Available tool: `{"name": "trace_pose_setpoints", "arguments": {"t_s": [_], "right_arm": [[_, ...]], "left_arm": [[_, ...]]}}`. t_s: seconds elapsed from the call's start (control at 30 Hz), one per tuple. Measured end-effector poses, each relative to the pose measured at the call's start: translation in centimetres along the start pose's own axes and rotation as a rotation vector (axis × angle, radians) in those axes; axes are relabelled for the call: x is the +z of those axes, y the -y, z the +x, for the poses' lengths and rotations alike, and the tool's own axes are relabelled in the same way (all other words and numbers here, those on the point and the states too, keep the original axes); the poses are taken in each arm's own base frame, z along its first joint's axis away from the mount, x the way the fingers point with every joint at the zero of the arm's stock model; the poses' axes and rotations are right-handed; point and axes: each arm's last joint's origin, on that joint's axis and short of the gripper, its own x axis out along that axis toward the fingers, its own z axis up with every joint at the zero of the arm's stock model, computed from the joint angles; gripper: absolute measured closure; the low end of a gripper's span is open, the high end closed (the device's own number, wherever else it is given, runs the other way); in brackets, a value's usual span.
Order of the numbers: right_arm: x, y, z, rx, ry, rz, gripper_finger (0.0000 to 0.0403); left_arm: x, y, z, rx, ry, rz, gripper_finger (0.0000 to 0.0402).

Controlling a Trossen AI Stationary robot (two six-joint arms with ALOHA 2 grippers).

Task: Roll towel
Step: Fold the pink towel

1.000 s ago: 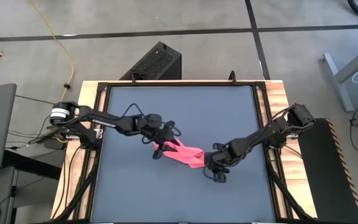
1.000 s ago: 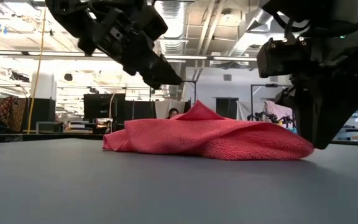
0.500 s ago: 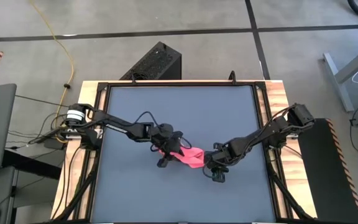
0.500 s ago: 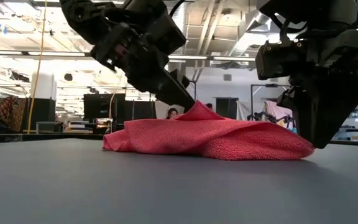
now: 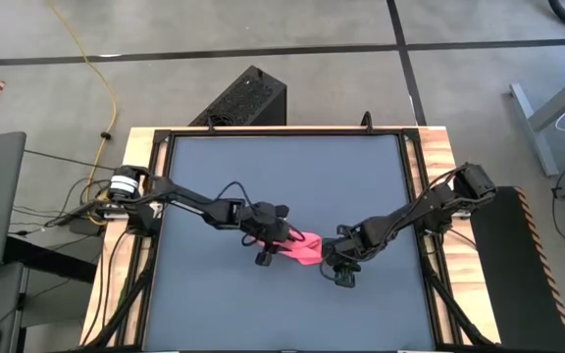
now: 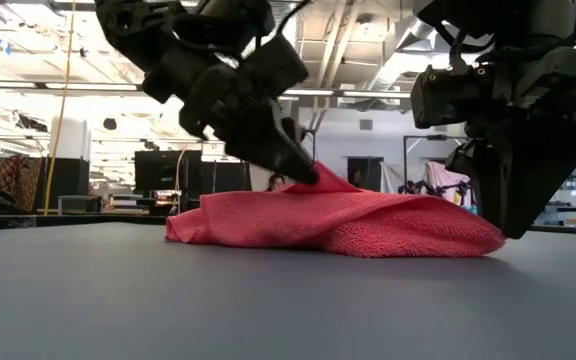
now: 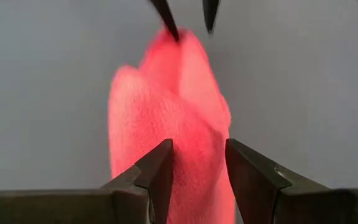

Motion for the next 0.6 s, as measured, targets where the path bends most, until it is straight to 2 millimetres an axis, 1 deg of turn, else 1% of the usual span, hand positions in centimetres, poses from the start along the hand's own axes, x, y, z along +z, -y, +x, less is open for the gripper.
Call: {"name": "trace_pose_setpoints", "arguments": {"t_s": [0.1,0.17,0.23,0.37,0.4,0.5,0.57,0.6], "right_arm": [[0.3,-0.3,-0.5,0.031,-0.015,0.032,0.0218],[0.5,-0.5,-1.2,0.049,-0.015,0.059,0.0218],[0.6,-0.6,-2.0,0.055,-0.009,0.087,0.0218],[0.4,-0.6,-3.9,0.063,0.005,0.153,0.0218],[0.4,-0.6,-4.3,0.054,0.018,0.173,0.0218],[0.1,0.0,-5.6,-0.048,0.098,0.255,0.0218],[-0.1,0.5,-5.9,-0.106,0.171,0.329,0.0218],[-0.3,0.9,-5.8,-0.121,0.181,0.362,0.0218]], "left_arm": [[0.2,-0.1,0.6,-0.009,0.009,-0.019,0.0269],[0.3,-0.1,0.7,-0.01,0.007,-0.039,0.0282],[0.3,-0.1,0.7,-0.01,0.009,-0.052,0.0307],[0.3,-0.5,0.7,-0.005,0.006,-0.083,0.0381],[0.2,-0.7,0.6,-0.008,0.006,-0.099,0.0391],[0.1,-1.0,0.6,-0.016,-0.003,-0.128,0.0397],[0.0,-1.2,0.5,-0.02,-0.007,-0.136,0.04],[0.0,-1.3,0.5,-0.02,-0.007,-0.142,0.04]]}}
